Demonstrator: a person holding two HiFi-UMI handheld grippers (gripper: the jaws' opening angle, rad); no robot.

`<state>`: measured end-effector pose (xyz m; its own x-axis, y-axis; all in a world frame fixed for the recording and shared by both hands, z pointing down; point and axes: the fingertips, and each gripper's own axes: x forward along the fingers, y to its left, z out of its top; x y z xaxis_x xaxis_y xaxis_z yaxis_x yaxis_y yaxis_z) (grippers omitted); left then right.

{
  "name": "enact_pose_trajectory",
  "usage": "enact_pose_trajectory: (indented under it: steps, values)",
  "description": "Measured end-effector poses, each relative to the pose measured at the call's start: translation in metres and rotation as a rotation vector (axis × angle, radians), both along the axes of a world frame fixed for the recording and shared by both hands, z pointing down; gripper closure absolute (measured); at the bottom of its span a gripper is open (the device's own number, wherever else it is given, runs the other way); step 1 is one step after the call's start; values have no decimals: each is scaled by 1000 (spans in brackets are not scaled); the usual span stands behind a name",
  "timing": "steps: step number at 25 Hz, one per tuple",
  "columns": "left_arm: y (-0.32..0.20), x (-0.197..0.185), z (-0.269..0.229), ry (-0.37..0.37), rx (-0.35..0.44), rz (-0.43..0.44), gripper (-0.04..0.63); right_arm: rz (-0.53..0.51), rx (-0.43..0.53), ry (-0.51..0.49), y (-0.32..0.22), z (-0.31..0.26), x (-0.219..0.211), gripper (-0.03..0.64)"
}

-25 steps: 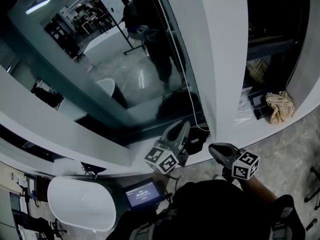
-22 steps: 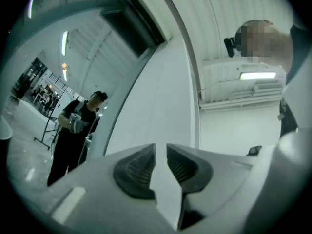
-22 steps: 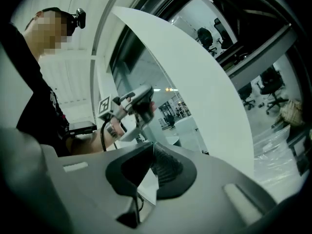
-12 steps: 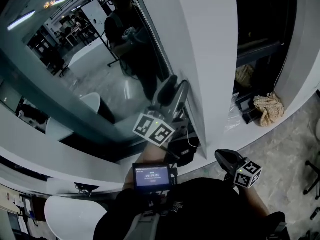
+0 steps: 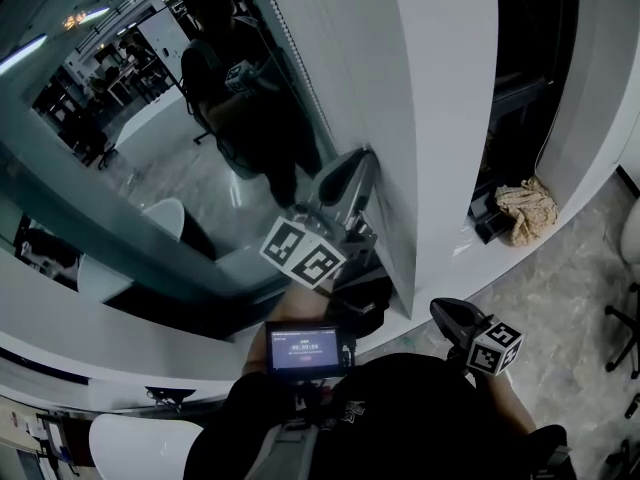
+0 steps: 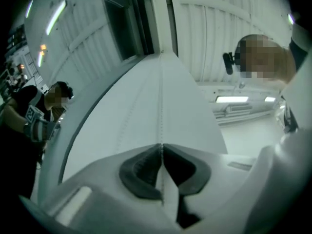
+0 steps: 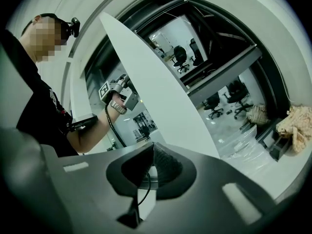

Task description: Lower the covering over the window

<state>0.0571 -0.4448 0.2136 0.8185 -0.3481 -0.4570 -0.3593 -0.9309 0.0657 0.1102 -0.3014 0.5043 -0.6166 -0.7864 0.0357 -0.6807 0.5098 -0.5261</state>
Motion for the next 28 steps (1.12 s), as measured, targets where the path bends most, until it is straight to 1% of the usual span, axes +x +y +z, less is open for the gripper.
enact_pose_trajectory:
  steps: [2, 3, 6, 7, 8, 10, 11, 12, 15, 17, 19, 21, 22, 24, 26, 28]
  values:
    - [0, -2, 13, -47, -8, -16, 583, 10, -2, 4, 0, -2, -1, 612]
    - [1, -5, 20, -72, 1, -35, 583, 13, -3, 4, 0, -2, -1, 612]
    - [6, -24, 26, -92, 21, -73, 584, -11, 0, 19, -2, -5, -11, 611]
    - [6, -31, 29, -112, 20, -85, 584, -28, 6, 30, -3, -7, -17, 611]
    - [6, -37, 39, -154, 18, -104, 584, -49, 17, 42, -4, -11, -23, 611]
    - [2, -46, 83, -274, -4, -142, 584, -86, 57, 50, -7, -24, -36, 611]
    - [1, -51, 116, -333, -41, -145, 584, -98, 82, 40, -10, -35, -42, 612]
    - [2, -56, 154, -391, -100, -138, 584, -105, 110, 20, -14, -48, -48, 611]
    - [33, -70, 277, -578, -311, -86, 584, -92, 220, -26, -21, -94, -65, 611]
    - [64, -79, 346, -678, -399, -50, 583, -48, 332, -29, -27, -135, -73, 611]
    - [92, -90, 395, -736, -453, -22, 583, -12, 444, 30, -29, -175, -82, 609]
    - [117, -99, 420, -756, -490, 5, 583, 13, 536, 67, -30, -219, -91, 599]
    - [128, -101, 423, -742, -514, 21, 583, 31, 580, 70, -30, -244, -93, 590]
    - [144, -104, 418, -691, -564, 48, 582, 53, 646, 50, -32, -293, -93, 582]
    - [150, -105, 414, -667, -577, 51, 581, 25, 662, -4, -34, -339, -97, 565]
    - [151, -108, 417, -664, -569, 51, 581, -16, 646, -57, -43, -377, -105, 553]
